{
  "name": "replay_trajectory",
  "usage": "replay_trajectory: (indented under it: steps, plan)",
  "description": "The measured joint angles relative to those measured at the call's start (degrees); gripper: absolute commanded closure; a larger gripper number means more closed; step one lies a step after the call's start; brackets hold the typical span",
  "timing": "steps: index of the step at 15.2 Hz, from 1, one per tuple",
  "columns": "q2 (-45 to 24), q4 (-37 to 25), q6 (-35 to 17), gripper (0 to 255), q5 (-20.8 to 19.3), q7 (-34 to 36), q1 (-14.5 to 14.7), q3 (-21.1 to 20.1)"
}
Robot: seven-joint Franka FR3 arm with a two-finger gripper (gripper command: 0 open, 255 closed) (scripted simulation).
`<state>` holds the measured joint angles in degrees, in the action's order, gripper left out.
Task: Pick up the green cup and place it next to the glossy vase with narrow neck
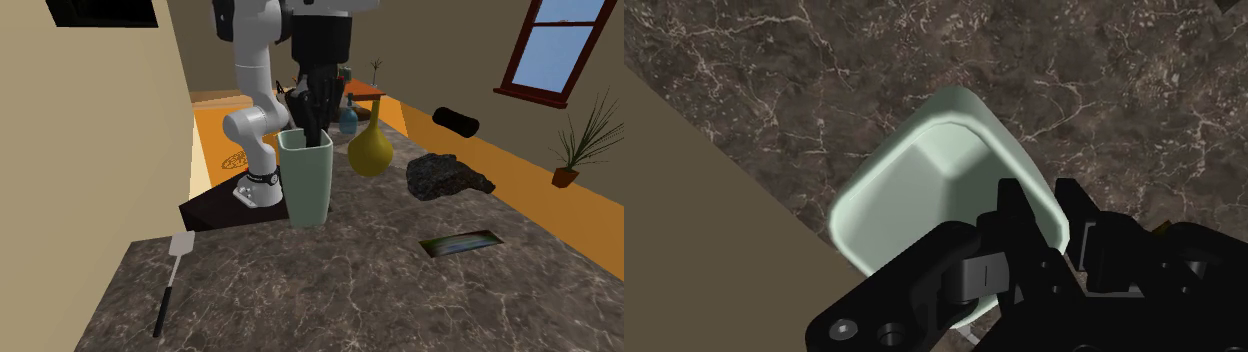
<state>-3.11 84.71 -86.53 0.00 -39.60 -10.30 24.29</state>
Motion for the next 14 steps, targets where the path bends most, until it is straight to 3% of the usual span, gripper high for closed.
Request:
replay_trajectory:
  steps: [14]
  plan:
    - [-6.9, -20.0, 13.6, 255, 3.1, -2.0, -2.1, 1.0]
